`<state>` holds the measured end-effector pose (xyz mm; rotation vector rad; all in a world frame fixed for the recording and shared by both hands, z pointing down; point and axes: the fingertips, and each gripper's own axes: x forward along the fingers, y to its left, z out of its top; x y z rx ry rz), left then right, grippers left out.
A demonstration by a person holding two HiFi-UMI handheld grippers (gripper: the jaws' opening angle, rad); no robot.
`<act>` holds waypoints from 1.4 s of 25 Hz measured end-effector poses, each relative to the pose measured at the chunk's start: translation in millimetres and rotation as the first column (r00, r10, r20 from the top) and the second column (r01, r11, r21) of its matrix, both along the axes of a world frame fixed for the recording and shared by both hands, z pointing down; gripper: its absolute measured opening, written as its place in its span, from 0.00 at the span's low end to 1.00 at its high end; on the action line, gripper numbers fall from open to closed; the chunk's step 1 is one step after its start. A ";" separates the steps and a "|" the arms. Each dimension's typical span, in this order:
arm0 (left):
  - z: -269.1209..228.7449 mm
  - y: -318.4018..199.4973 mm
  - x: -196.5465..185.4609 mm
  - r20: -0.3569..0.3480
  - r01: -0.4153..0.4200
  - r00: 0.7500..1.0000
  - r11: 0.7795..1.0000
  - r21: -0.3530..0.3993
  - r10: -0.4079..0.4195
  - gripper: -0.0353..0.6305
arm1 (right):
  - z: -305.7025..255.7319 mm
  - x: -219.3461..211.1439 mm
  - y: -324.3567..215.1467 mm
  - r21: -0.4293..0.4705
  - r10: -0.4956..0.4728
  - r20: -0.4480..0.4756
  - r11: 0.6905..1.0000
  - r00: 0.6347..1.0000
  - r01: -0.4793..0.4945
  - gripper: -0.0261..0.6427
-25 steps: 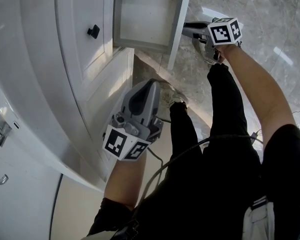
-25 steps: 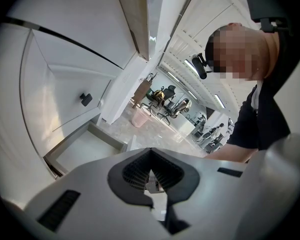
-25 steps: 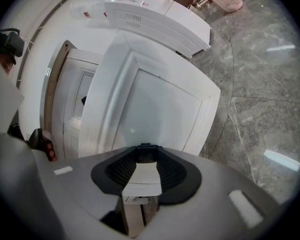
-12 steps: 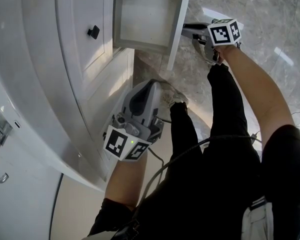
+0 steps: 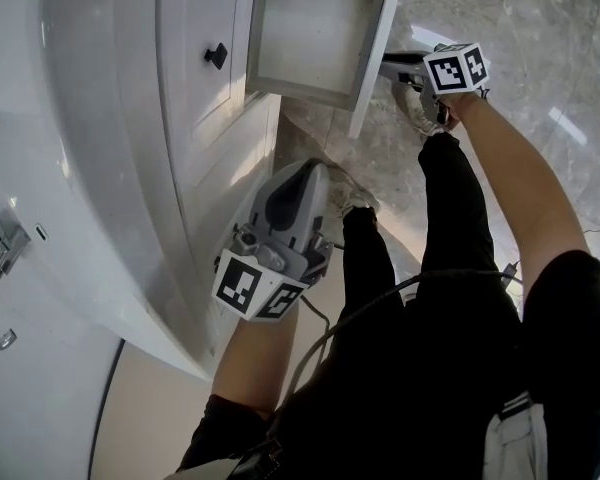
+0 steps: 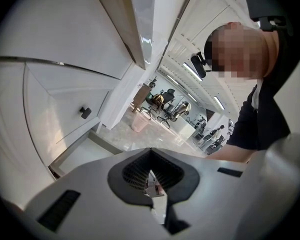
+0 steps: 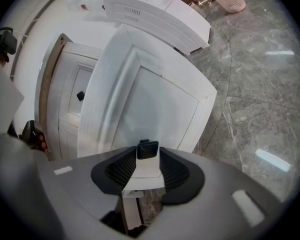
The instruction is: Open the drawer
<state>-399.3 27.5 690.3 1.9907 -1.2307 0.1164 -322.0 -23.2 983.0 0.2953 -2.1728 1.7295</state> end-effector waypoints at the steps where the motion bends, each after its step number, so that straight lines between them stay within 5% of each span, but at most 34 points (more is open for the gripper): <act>1: -4.7 -0.3 -2.0 0.000 0.004 1.000 1.000 0.004 -0.004 0.06 | -1.3 2.2 0.1 0.011 -0.014 -0.024 1.000 1.000 0.014 0.24; 7: -49.5 -4.9 1.5 -0.011 0.002 1.000 0.999 0.039 -0.002 0.06 | -26.9 40.1 5.8 0.090 -0.053 -0.176 0.994 0.983 0.070 0.26; 13: -114.6 -17.4 -8.9 -0.008 0.026 1.000 0.993 0.118 -0.025 0.06 | -102.4 54.7 -2.9 0.181 -0.035 -0.203 0.981 0.979 0.073 0.26; 20: -205.3 -21.6 -30.6 0.010 0.069 0.997 0.978 0.198 -0.073 0.06 | -225.2 36.3 -33.6 0.297 0.002 -0.142 0.954 0.990 0.041 0.22; 24: -262.3 -31.1 -53.0 0.033 0.109 0.992 0.953 0.281 -0.123 0.06 | -302.4 10.1 -69.0 0.415 0.001 -0.093 0.909 0.996 0.038 0.14; 35: -417.1 5.2 -119.3 0.099 0.204 0.960 0.894 0.400 -0.263 0.06 | -500.3 -44.8 -84.4 0.525 -0.056 0.023 0.851 0.998 0.036 0.04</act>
